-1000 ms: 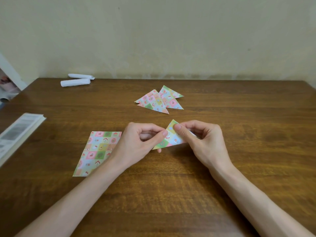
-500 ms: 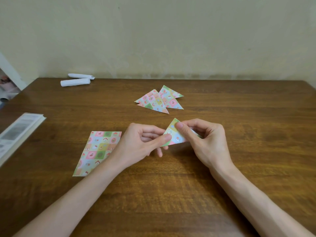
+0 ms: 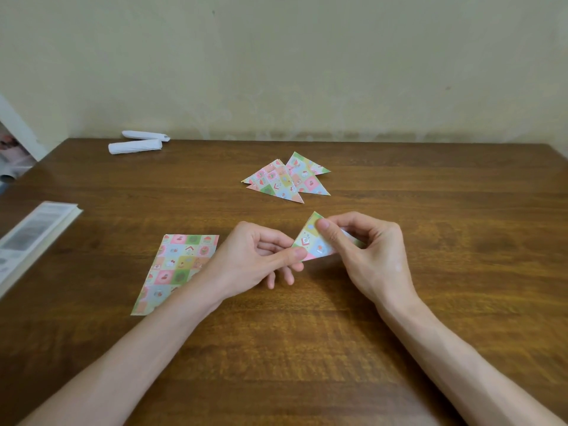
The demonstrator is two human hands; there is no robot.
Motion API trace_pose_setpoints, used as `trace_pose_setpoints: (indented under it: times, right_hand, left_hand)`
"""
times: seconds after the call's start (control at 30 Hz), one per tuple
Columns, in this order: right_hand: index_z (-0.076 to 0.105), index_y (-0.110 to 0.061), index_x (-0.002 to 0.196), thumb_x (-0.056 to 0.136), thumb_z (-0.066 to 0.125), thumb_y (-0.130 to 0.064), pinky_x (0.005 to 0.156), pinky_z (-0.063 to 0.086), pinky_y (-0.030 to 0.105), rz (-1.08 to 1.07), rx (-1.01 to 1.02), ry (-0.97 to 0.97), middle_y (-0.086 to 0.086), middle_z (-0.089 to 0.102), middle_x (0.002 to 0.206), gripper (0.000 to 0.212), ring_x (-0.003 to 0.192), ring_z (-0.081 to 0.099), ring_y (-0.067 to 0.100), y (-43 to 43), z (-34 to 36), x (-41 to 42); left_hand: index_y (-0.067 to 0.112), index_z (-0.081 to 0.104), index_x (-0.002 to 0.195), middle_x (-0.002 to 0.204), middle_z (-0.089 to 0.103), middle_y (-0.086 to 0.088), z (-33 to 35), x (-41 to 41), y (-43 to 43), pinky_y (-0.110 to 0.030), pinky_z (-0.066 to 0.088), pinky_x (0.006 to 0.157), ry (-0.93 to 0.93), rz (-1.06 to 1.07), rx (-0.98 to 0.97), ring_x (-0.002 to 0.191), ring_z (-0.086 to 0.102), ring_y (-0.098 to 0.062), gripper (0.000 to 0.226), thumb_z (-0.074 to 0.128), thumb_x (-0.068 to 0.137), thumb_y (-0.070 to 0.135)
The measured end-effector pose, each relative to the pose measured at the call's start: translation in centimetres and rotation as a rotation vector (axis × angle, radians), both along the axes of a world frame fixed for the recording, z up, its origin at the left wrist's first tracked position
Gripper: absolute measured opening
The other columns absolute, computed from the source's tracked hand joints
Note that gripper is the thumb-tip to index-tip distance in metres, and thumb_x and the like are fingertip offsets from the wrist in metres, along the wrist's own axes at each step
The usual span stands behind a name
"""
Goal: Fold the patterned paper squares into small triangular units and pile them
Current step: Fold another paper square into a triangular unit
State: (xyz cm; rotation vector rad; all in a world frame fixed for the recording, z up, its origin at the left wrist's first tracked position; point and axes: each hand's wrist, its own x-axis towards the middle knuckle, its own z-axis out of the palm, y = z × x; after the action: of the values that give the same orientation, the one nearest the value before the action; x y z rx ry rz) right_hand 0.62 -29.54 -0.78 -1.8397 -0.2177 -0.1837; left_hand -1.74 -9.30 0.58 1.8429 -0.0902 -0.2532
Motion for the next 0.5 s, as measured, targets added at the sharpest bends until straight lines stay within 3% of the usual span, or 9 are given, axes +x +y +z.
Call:
trace_pose_setpoints:
  times: [0.13, 0.3, 0.5]
  right_hand:
    - [0.080, -0.023, 0.085, 0.091, 0.078, -0.029, 0.074, 0.055, 0.027, 0.014, -0.020, -0.018, -0.014, 0.077, 0.081, 0.009, 0.079, 0.073, 0.006, 0.16, -0.02, -0.07]
    - [0.080, -0.014, 0.090, 0.092, 0.077, -0.024, 0.074, 0.054, 0.021, 0.096, 0.125, 0.092, -0.003, 0.079, 0.084, 0.011, 0.078, 0.073, 0.007, -0.06, 0.31, 0.02]
    - [0.079, -0.012, 0.090, 0.093, 0.075, -0.023, 0.076, 0.055, 0.025, 0.111, 0.154, 0.119, 0.001, 0.079, 0.085, 0.012, 0.078, 0.071, 0.009, 0.10, 0.14, -0.09]
  left_hand:
    - [0.005, 0.079, 0.096, 0.079, 0.077, -0.008, -0.41, 0.13, 0.14, -0.026, 0.054, 0.051, 0.030, -0.060, -0.024, 0.062, 0.067, -0.018, 0.019, 0.076, 0.089, 0.022]
    - [0.017, 0.076, 0.115, 0.075, 0.072, 0.000, -0.13, 0.01, 0.37, -0.024, 0.053, 0.056, -0.023, -0.110, -0.021, 0.063, 0.062, -0.013, 0.023, 0.071, 0.093, 0.022]
    - [0.007, 0.078, 0.099, 0.070, 0.072, 0.001, -0.08, -0.04, 0.38, -0.022, 0.051, 0.056, -0.014, -0.082, -0.004, 0.057, 0.059, -0.011, 0.015, 0.070, 0.096, 0.019]
